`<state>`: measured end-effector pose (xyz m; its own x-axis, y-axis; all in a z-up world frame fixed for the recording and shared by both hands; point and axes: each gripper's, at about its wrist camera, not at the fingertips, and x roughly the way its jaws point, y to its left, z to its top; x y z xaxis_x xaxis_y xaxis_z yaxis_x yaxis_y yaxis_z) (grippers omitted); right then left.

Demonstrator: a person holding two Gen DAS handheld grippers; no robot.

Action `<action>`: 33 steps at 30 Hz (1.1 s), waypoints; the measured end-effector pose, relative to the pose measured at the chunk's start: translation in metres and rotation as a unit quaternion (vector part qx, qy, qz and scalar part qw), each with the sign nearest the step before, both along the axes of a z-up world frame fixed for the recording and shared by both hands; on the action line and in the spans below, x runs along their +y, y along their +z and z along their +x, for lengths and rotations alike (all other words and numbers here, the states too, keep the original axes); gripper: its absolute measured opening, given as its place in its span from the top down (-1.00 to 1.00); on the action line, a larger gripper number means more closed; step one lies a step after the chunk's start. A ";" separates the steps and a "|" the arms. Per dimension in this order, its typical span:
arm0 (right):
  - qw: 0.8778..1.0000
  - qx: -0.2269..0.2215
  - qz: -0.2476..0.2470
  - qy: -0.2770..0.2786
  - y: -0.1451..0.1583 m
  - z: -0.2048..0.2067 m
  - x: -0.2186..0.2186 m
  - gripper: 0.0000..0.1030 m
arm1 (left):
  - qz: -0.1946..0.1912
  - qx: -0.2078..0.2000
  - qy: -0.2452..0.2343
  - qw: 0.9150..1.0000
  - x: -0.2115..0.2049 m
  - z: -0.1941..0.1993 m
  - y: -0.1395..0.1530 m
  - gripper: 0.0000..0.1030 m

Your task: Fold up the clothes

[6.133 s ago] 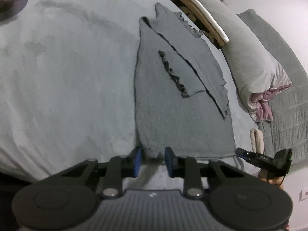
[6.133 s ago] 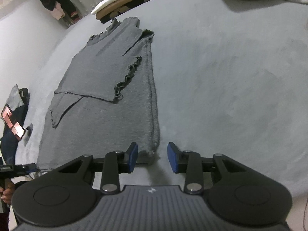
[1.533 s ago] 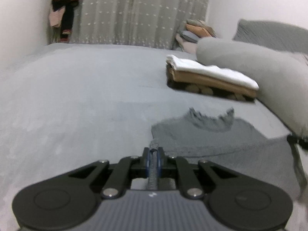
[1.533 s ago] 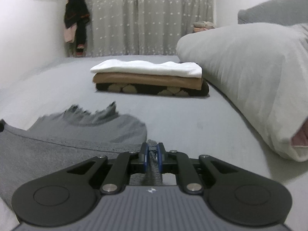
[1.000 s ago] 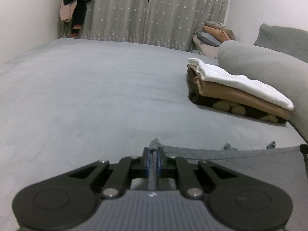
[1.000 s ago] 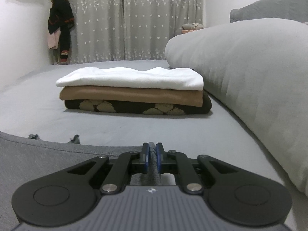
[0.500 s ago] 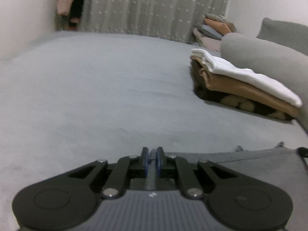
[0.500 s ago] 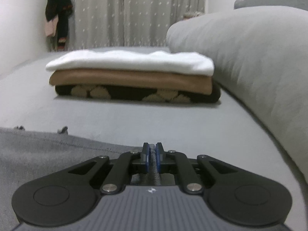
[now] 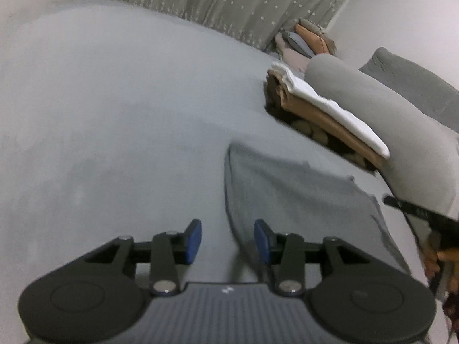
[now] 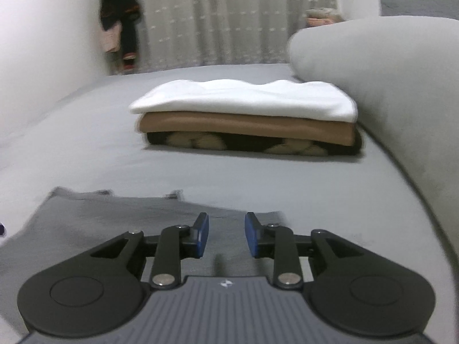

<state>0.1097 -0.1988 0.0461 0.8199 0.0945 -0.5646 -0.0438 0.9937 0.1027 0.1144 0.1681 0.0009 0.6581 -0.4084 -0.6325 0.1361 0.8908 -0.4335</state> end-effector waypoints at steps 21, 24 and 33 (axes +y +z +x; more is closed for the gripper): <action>0.995 0.023 0.085 -0.056 -0.014 -0.129 -0.030 0.41 | 0.042 0.009 -0.119 0.992 -0.019 -0.033 -0.012 0.75; 0.991 0.027 0.095 -0.095 -0.020 -0.149 -0.051 0.40 | 0.066 -0.002 -0.115 0.991 -0.027 -0.039 -0.009 0.83; 0.984 0.044 0.128 -0.114 -0.037 -0.164 -0.061 0.39 | 0.036 -0.036 0.002 0.999 -0.020 -0.084 -0.001 0.85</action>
